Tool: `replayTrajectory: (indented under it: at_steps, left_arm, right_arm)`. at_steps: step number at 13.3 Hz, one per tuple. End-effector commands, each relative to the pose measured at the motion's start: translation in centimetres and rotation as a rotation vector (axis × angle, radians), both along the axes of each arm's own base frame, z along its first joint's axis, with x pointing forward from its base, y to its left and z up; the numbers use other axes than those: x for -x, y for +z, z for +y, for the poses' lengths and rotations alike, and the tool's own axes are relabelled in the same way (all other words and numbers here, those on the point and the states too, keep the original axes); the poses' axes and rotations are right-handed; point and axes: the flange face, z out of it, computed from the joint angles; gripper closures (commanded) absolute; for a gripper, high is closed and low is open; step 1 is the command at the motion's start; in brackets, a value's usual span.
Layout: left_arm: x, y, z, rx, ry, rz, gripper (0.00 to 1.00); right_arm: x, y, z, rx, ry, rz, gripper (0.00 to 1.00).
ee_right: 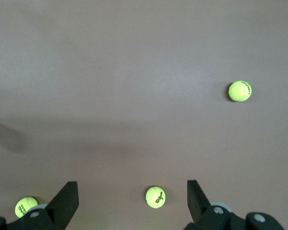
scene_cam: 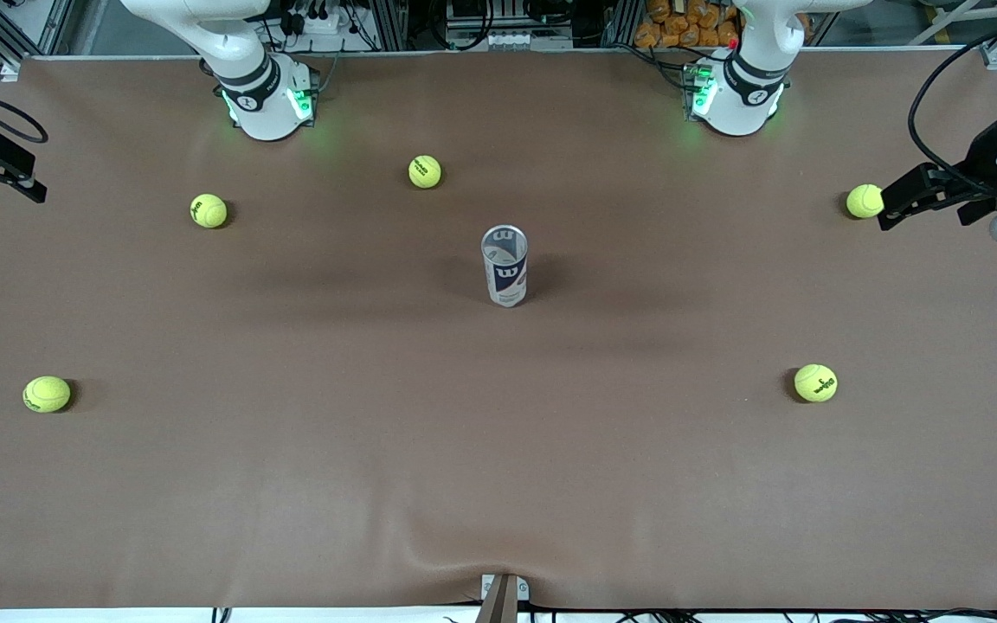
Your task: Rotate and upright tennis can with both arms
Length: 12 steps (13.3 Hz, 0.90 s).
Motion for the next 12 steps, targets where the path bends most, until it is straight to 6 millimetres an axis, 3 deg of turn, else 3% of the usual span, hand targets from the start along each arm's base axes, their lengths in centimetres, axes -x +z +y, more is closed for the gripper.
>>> replayTrajectory:
  at_steps: [1, 3, 12]
  left_arm:
    - [0.0, 0.1, 1.4, 0.013, -0.044, -0.010, 0.00]
    - [-0.3, -0.1, 4.0, 0.016, -0.038, -0.017, 0.00]
    - [-0.3, -0.3, 3.7, 0.016, -0.039, -0.011, 0.00]
  right_arm:
    - [0.4, 0.6, -0.3, -0.006, 0.005, 0.011, 0.00]
    - [0.4, 0.6, -0.3, -0.004, 0.005, 0.009, 0.00]
    - [0.3, 0.6, -0.3, -0.006, 0.005, 0.009, 0.00]
